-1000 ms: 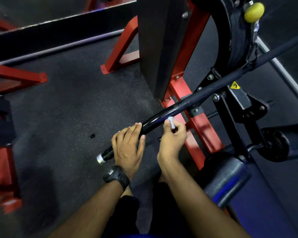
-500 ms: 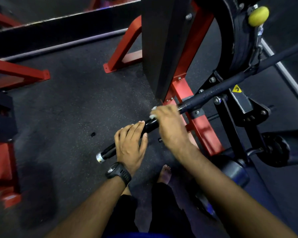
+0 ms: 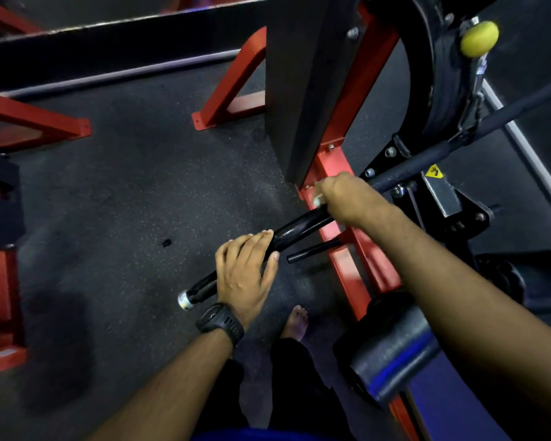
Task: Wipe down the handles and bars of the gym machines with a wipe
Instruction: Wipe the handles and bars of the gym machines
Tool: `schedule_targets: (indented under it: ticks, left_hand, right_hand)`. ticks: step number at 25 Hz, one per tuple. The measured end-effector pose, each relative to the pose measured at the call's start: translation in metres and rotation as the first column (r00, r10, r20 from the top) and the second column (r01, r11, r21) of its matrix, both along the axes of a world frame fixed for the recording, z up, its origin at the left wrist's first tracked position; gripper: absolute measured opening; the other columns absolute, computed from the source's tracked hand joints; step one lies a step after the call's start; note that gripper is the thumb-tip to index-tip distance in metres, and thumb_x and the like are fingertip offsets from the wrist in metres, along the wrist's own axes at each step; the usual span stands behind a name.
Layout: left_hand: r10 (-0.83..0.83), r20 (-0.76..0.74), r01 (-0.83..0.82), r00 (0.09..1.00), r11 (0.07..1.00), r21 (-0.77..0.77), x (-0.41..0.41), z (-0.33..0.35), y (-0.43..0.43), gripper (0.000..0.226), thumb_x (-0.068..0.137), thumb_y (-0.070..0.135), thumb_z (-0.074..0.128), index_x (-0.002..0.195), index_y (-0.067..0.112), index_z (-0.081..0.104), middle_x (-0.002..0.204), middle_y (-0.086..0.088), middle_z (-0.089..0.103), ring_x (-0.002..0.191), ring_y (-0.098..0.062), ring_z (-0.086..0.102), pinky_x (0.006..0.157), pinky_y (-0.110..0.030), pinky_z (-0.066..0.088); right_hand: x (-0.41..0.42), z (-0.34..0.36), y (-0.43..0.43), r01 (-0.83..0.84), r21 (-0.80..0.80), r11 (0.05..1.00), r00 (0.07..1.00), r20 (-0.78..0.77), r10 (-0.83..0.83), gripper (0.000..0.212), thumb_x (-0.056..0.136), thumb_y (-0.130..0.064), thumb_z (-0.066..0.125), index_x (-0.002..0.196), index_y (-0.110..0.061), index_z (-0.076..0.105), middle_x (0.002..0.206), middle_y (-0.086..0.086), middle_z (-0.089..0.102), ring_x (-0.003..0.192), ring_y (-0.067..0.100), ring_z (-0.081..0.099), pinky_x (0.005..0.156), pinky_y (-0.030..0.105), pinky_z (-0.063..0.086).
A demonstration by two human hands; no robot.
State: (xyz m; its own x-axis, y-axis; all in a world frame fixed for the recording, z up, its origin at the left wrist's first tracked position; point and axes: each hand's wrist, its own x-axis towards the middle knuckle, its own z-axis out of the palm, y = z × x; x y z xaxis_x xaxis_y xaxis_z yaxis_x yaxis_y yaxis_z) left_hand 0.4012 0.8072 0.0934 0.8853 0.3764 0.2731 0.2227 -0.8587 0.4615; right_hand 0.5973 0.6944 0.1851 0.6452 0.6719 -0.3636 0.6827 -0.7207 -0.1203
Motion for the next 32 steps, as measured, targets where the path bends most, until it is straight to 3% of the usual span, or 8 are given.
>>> schedule_targets:
  ticks: [3,6,13,16,20,23,27,32]
  left_hand:
    - [0.004,-0.001,-0.004,1.0,1.0,0.017,0.002,0.001,0.001,0.041,0.096,0.038,0.045,0.128,0.017,0.061,0.12,0.005,0.066,0.112,-0.015,0.051,0.099,-0.039,0.034]
    - [0.012,-0.001,-0.012,1.0,1.0,-0.002,0.005,0.002,0.0,0.041,0.096,0.039,0.046,0.127,0.018,0.062,0.119,0.005,0.066,0.113,-0.015,0.05,0.1,-0.039,0.035]
    - [0.015,-0.017,-0.015,1.0,1.0,-0.021,0.006,0.004,-0.009,0.042,0.096,0.042,0.045,0.127,0.02,0.062,0.117,0.006,0.067,0.113,-0.014,0.05,0.099,-0.04,0.036]
    - [0.016,-0.018,-0.016,1.0,1.0,-0.018,0.007,0.004,-0.009,0.042,0.095,0.042,0.046,0.127,0.02,0.062,0.117,0.006,0.067,0.113,-0.014,0.05,0.099,-0.04,0.037]
    - [0.043,-0.025,-0.045,0.999,0.996,-0.073,0.011,0.007,-0.009,0.042,0.094,0.043,0.046,0.126,0.021,0.063,0.116,0.007,0.068,0.112,-0.013,0.051,0.099,-0.04,0.035]
    - [0.026,-0.013,-0.027,1.0,0.997,-0.077,0.014,0.009,-0.011,0.043,0.094,0.043,0.046,0.125,0.02,0.064,0.116,0.007,0.068,0.111,-0.012,0.05,0.099,-0.037,0.034]
    - [0.01,-0.021,-0.012,1.0,0.996,-0.09,0.014,0.008,-0.012,0.043,0.095,0.043,0.045,0.125,0.019,0.064,0.116,0.006,0.068,0.111,-0.013,0.049,0.1,-0.035,0.032]
    - [-0.005,-0.018,0.003,1.0,0.997,-0.083,0.016,0.007,-0.011,0.044,0.094,0.042,0.045,0.127,0.018,0.063,0.117,0.005,0.068,0.11,-0.014,0.05,0.099,-0.035,0.031]
  right_hand:
    - [-0.019,-0.001,0.007,-0.164,0.113,0.98,0.98,-0.096,0.175,0.034,0.082,-0.001,0.051,0.102,-0.023,0.066,0.102,0.001,0.069,0.099,0.023,0.064,0.084,0.036,0.051]
    - [0.004,-0.004,-0.002,0.064,0.055,0.996,0.993,-0.104,-0.058,0.028,0.09,-0.007,0.049,0.106,-0.022,0.066,0.108,0.006,0.068,0.102,0.028,0.063,0.082,0.032,0.047]
    - [0.009,-0.009,-0.007,0.1,0.063,0.993,0.982,-0.164,-0.088,0.026,0.09,-0.011,0.049,0.101,-0.021,0.07,0.109,0.007,0.069,0.104,0.027,0.062,0.087,0.03,0.046]
    - [-0.006,-0.007,-0.013,-0.095,0.208,0.974,0.978,-0.161,0.13,0.03,0.087,-0.004,0.05,0.103,-0.019,0.07,0.11,0.001,0.069,0.106,0.022,0.062,0.094,0.033,0.047]
    - [-0.034,-0.029,-0.039,0.136,0.575,0.806,0.956,0.137,-0.259,0.029,0.081,0.001,0.063,0.1,-0.017,0.075,0.105,-0.001,0.073,0.094,0.027,0.06,0.091,0.036,0.047]
    - [-0.072,-0.056,-0.038,-0.094,0.646,0.757,0.957,0.269,-0.11,0.03,0.085,0.001,0.054,0.106,-0.009,0.073,0.115,0.006,0.069,0.09,0.029,0.057,0.091,0.022,0.039]
    - [-0.08,-0.065,-0.045,0.228,0.828,0.512,0.85,0.087,-0.519,0.026,0.09,0.003,0.054,0.107,-0.006,0.073,0.114,0.008,0.067,0.092,0.033,0.058,0.098,0.01,0.029]
    - [-0.116,-0.08,-0.019,0.282,0.911,0.299,0.813,-0.062,-0.579,0.022,0.089,0.005,0.06,0.104,-0.004,0.072,0.111,0.007,0.059,0.099,0.015,0.056,0.09,0.024,0.047]
